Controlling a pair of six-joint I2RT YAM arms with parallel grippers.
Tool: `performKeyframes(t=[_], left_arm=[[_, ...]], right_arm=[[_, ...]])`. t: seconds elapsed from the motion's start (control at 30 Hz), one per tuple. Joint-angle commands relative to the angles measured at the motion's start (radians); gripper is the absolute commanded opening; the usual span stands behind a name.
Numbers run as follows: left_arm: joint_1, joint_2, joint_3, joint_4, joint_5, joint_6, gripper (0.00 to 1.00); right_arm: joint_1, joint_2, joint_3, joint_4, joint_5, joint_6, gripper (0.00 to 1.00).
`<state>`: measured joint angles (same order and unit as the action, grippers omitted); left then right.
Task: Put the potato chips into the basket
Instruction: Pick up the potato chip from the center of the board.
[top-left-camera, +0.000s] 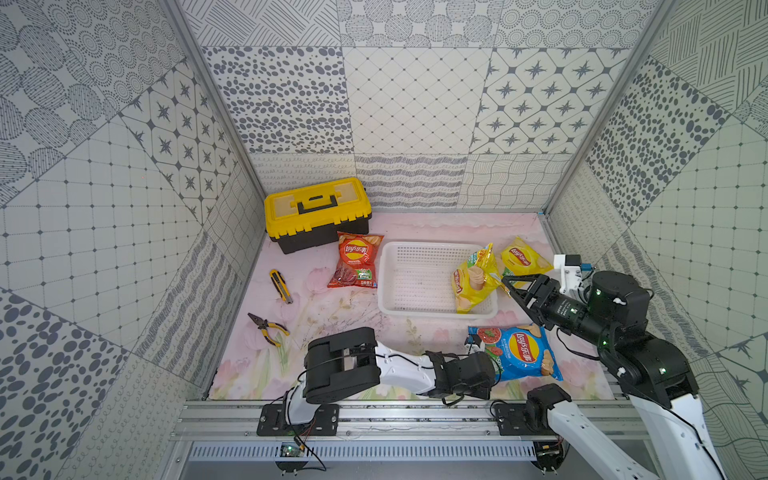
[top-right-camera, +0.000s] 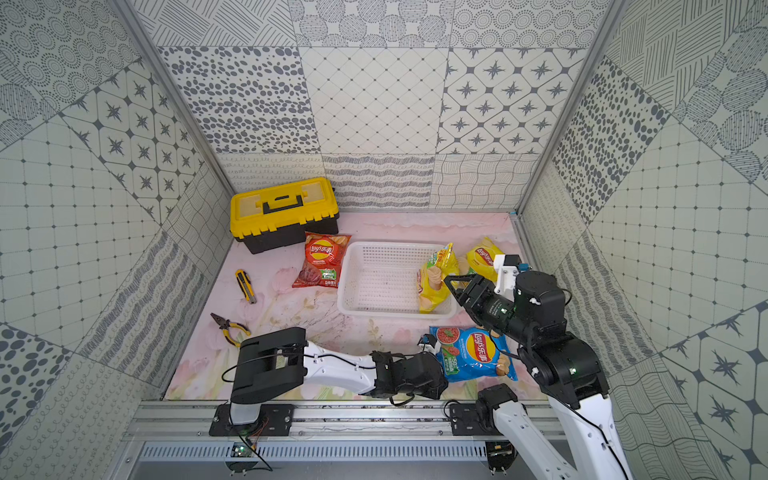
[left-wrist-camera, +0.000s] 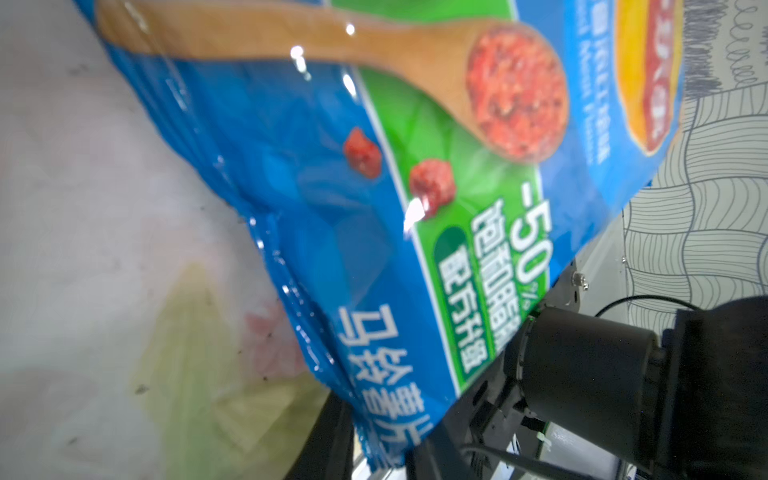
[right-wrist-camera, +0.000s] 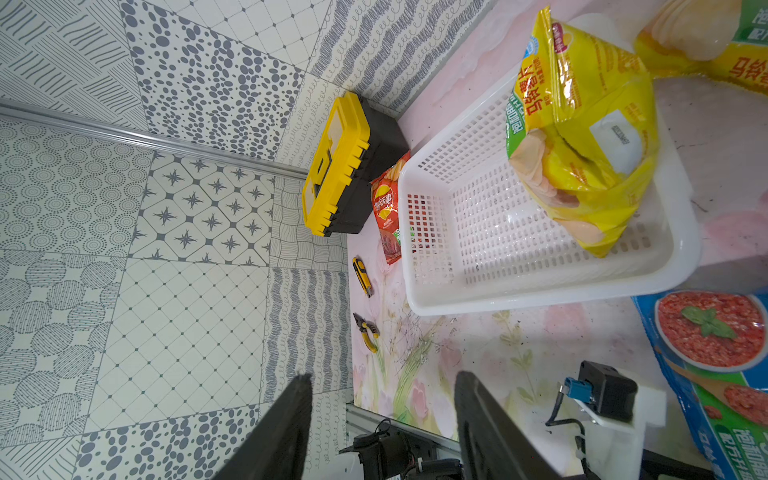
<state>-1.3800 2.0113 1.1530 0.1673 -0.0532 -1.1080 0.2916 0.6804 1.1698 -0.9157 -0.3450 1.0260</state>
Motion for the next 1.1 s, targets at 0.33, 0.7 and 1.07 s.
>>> performKeyframes(t=[0.33, 0.7, 1.07], left_arm=[[-0.022, -0.078, 0.008, -0.065, -0.01, 0.026, 0.0], [-0.073, -0.342, -0.037, -0.344, -0.084, 0.064, 0.0], [-0.163, -0.611, -0.007, -0.688, -0.194, 0.047, 0.0]], right_arm=[[-0.003, -0.003, 0.015, 0.039, -0.001, -0.001, 0.59], [-0.003, 0.077, 0.059, 0.07, -0.005, -0.036, 0.59], [-0.003, 0.153, 0.067, 0.126, -0.04, -0.032, 0.58]])
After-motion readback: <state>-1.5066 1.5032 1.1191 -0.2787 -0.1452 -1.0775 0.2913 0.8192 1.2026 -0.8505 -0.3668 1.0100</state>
